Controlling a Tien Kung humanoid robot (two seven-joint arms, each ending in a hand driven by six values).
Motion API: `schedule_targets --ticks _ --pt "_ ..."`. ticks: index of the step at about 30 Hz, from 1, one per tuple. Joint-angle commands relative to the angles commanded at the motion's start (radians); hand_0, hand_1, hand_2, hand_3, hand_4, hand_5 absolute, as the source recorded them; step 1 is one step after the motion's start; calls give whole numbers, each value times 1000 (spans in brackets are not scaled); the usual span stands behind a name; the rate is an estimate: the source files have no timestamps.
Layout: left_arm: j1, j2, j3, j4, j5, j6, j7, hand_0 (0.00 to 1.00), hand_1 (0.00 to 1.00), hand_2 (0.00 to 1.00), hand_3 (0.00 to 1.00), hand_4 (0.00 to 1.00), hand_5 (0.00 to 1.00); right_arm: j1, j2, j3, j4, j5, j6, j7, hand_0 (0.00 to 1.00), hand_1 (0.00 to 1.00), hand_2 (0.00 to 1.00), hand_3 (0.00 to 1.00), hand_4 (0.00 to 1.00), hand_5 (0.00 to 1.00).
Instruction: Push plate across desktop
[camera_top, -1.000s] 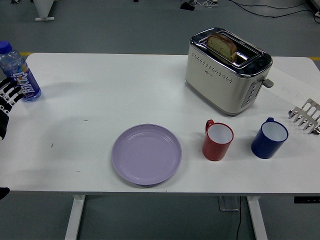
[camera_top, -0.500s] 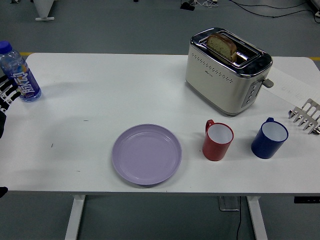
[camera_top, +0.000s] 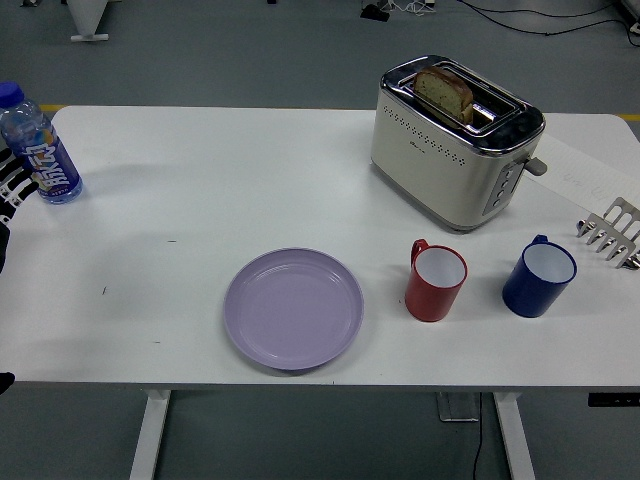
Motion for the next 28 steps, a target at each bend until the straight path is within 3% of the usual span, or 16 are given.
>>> schedule_targets --ticks 2,3,8,9,28 --pt "-1 -1 -1 0 0 0 0 786 816 804 766 654 998 -1 -3 -34 0 22 -15 13 725 717 803 719 336 231" --pt "-1 -1 -2 0 0 0 0 786 816 804 767 658 998 0 -4 -40 0 23 -14 14 717 699 792 701 297 179" --pt "-2 -6 -5 8 0 3 0 786 816 804 767 658 998 -2 -7 -26 0 -5 -25 20 717 699 792 701 297 179" --pt "-3 -5 -3 10 0 3 0 787 816 803 767 659 998 -3 -8 -23 0 -6 -29 23 710 683 773 672 263 138" --pt "-19 0 30 14 2 -4 0 787 816 803 766 659 998 -7 -2 -40 0 -5 -48 29 694 674 762 662 247 123"
